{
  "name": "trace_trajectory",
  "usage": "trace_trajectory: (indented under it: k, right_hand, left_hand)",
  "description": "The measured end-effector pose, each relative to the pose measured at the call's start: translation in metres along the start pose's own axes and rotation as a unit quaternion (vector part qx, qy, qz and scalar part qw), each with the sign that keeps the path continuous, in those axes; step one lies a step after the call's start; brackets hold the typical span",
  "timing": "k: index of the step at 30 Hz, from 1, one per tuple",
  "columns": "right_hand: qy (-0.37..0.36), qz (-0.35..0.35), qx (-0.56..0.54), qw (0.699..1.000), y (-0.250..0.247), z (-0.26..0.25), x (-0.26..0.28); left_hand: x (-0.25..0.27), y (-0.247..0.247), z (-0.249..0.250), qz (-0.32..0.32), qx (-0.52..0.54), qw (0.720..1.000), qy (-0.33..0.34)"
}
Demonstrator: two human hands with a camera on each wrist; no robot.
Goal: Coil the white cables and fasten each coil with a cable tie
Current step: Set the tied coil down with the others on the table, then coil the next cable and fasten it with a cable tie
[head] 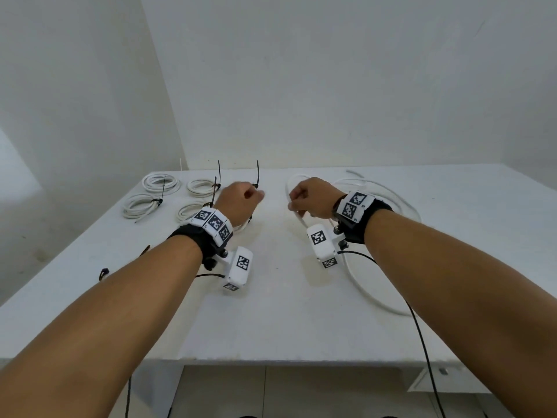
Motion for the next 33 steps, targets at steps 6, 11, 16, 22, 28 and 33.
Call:
trace_trajectory:
  k: [6, 11, 16, 22, 28, 33]
  right_hand:
    - [-0.145, 0.013, -0.003, 0.989, 0.014, -0.046, 0.014]
    - [-0.122, 0.014, -0.014, 0.992, 0.014, -0.033, 0.029]
    - [-0.098, 0.103, -0.006, 0.99, -0.004, -0.017, 0.037]
    - [-0.038, -0.069, -0.26, 0.963, 0.026, -0.048, 0.048]
    - [-0.06, -0.059, -0.305, 0.949, 0.026, -0.048, 0.05]
    - [-0.06, 0.056, -0.475, 0.876, -0.003, -0.053, 0.046]
  left_hand:
    - [0.023, 0.026, 0.034, -0.127, 0.375, 0.907, -0.145]
    - [0.015, 0.009, 0.034, -0.026, 0.422, 0.897, -0.13]
    - [0.012, 0.002, 0.043, -0.053, 0.458, 0.881, -0.108]
    - [0.021, 0.002, 0.065, -0.081, 0.504, 0.858, -0.06]
    - [0.021, -0.012, 0.067, -0.028, 0.319, 0.947, -0.01]
    - [0.039, 0.006, 0.076, -0.146, 0.346, 0.927, 0.01]
Point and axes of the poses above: each hand's wrist, its own x-axis away from the middle knuckle, its own y-axis out of the palm, z = x × y, the point moved 6 cm from there along -x, towards the middle knuckle, and after that the axes turned 2 degrees about -x, right-handed, at the moved point
